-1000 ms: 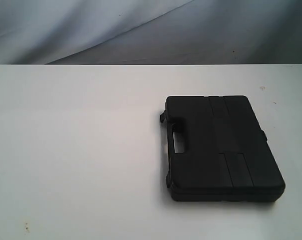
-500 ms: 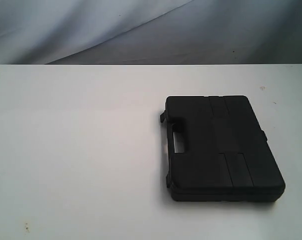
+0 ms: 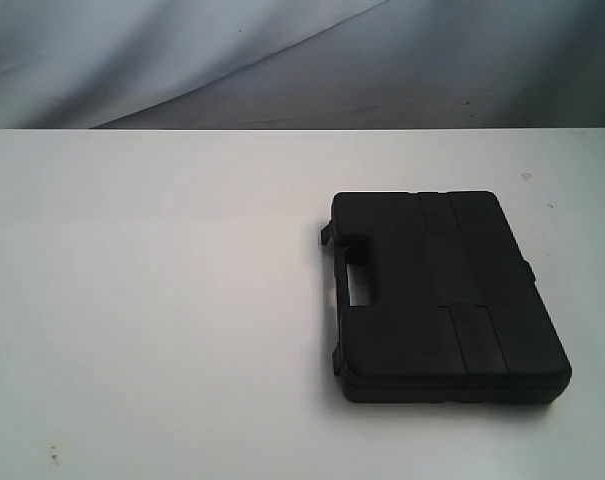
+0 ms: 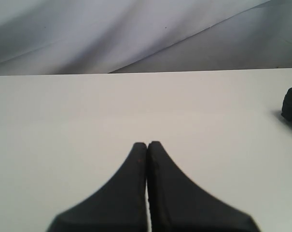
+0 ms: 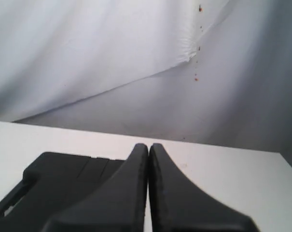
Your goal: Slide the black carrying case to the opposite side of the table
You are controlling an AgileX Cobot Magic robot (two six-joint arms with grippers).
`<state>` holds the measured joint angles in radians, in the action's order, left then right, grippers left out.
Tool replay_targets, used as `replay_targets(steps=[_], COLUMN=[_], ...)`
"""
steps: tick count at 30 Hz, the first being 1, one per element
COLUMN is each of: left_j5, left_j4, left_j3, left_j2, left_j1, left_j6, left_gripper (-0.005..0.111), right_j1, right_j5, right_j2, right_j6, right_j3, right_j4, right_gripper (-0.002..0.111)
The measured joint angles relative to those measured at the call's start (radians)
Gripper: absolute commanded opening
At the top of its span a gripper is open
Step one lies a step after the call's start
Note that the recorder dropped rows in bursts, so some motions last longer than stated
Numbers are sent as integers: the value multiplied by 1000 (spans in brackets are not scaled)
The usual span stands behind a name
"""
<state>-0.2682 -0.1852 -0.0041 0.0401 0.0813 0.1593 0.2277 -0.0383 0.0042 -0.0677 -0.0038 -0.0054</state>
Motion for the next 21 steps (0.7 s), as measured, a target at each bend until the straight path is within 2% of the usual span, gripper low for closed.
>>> replay_targets(steps=[7,16,18,21], left_j5=[0,0,0,0], left_j4=[0,0,0,0], left_j3=[0,0,0,0], left_j2=[0,0,0,0], left_j1=[0,0,0,0], left_j6=[0,0,0,0], left_gripper=[0,0,0,0], right_j1=[0,0,0,0], right_j5=[96,233,262,275], right_j2=[0,0,0,0], right_j6=[24,97,100,117], right_j3=[0,0,0,-15], right_j4=[102,456,468,367], right_gripper=[0,0,0,0])
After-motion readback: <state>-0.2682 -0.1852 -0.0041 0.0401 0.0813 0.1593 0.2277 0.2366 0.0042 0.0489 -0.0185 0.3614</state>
